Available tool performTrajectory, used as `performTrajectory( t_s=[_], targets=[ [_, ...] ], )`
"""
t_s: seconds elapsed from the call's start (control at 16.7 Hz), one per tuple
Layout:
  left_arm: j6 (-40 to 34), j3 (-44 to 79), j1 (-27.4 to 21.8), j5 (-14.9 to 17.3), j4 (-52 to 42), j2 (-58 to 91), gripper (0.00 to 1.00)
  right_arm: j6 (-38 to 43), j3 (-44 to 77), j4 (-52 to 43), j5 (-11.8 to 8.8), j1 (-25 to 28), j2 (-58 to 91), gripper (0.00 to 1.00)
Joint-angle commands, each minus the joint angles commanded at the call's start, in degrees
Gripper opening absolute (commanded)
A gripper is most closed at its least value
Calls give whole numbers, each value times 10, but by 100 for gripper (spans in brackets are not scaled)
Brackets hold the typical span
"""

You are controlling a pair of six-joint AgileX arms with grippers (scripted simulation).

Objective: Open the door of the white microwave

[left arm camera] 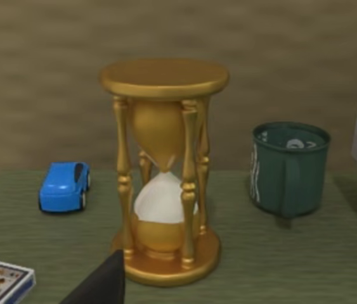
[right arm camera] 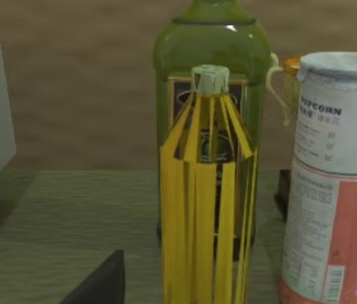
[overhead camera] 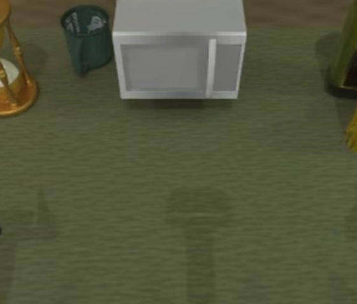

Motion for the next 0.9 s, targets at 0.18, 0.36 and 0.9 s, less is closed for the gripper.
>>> performTrajectory(
  t_s=[0.18, 0.36, 0.9],
  targets=[
    [-2, 5, -3, -1, -3, 6, 100, 0, 0, 0, 0, 0, 0, 100],
    [-18, 56, -25, -12, -26, 59, 100, 0, 0, 0, 0, 0, 0, 100],
    [-146, 437, -177, -105, -170, 484, 100, 0, 0, 0, 0, 0, 0, 100]
  ],
)
